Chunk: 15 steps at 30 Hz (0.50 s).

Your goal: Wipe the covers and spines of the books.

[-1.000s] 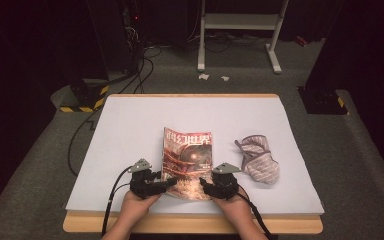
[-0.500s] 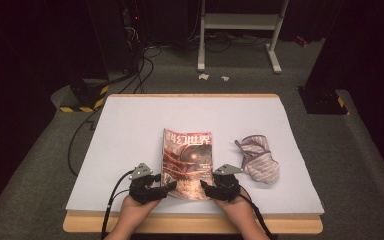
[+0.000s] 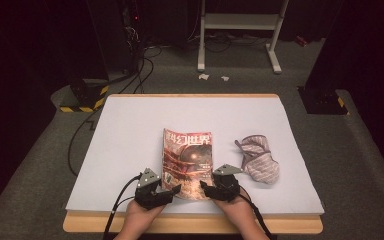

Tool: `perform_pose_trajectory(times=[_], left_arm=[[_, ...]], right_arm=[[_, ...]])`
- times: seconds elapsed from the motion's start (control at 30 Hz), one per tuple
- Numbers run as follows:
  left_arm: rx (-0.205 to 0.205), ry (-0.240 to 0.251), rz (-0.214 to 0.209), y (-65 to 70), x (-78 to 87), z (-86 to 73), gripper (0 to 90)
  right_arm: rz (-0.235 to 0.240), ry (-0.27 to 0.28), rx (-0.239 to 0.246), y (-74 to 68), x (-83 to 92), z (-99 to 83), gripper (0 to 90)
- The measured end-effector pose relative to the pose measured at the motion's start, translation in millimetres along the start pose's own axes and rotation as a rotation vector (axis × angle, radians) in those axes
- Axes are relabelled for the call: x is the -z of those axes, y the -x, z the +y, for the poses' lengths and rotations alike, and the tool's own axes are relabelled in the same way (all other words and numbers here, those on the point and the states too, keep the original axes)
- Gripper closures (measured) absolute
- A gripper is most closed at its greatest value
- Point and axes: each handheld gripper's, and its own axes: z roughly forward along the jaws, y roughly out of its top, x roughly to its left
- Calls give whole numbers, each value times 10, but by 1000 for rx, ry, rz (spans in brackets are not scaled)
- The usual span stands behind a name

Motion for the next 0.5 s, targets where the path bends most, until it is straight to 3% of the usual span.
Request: perform_pose_trajectory(times=[0.2,0.5], left_arm=[[1,20,10,-1,14,4,418],[4,40,65,-67,47,16,410]], right_arm=[[-22,0,4,-60,-19,18,399],[22,1,16,-193,-70,30,406]])
